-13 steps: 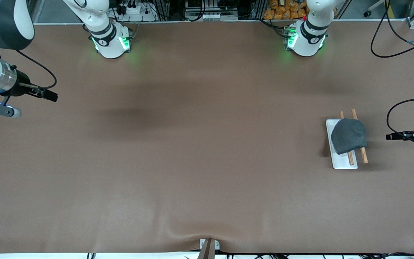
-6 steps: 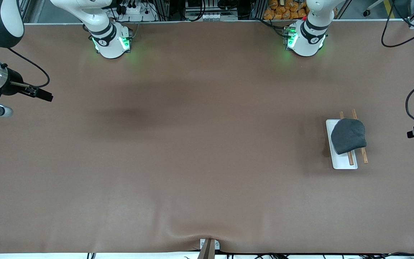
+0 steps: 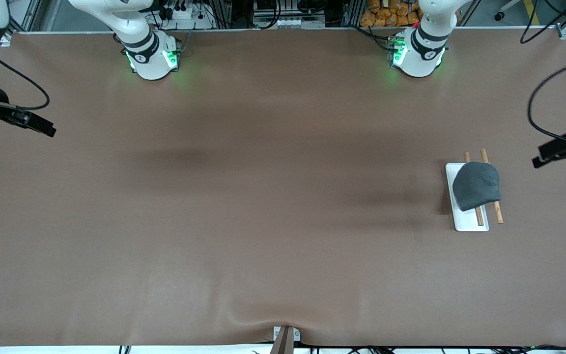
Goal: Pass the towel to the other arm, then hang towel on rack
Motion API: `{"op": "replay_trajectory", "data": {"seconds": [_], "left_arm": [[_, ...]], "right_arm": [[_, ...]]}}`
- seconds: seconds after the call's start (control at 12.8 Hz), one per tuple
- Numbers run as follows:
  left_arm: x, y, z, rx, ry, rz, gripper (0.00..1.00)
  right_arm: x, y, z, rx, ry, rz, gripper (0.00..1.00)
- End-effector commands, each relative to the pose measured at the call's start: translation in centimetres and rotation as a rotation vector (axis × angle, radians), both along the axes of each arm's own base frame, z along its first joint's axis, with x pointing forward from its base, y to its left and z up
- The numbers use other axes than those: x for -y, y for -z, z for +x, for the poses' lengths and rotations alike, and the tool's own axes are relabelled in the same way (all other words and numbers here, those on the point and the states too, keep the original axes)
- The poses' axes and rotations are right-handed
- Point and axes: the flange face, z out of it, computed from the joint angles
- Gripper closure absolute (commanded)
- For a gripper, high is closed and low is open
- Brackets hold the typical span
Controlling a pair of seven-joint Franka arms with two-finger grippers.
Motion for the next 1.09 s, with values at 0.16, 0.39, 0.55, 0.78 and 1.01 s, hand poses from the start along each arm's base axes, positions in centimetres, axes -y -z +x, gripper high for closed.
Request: {"op": "replay_trajectory", "data": {"seconds": [0.16, 0.39, 0.55, 0.78, 1.01], "left_arm": [[3.0, -1.6, -1.7, 0.014, 0.012, 0.089, 0.00], [8.1, -2.3, -2.5, 0.022, 0.001, 0.087, 0.00], [10.1, -3.2, -3.6, 0.031, -0.028, 0.108, 0.00], [10.7, -3.7, -4.9, 0.023, -0.031, 0.125, 0.00], [9.6, -3.8, -6.2, 0.016, -0.038, 0.130, 0.00]], "right_arm": [[-0.4, -2.6, -0.5, -0.055, -0.093, 0.049, 0.00], [-0.4, -4.4, 0.1, -0.004, -0.087, 0.091, 0.00], [0.1, -4.9, 0.1, 0.007, -0.081, 0.051, 0.00], [0.3, -5.1, -0.1, 0.003, -0.064, 0.049, 0.00], [1.7, -5.2, -0.2, 0.007, -0.039, 0.057, 0.00]]}}
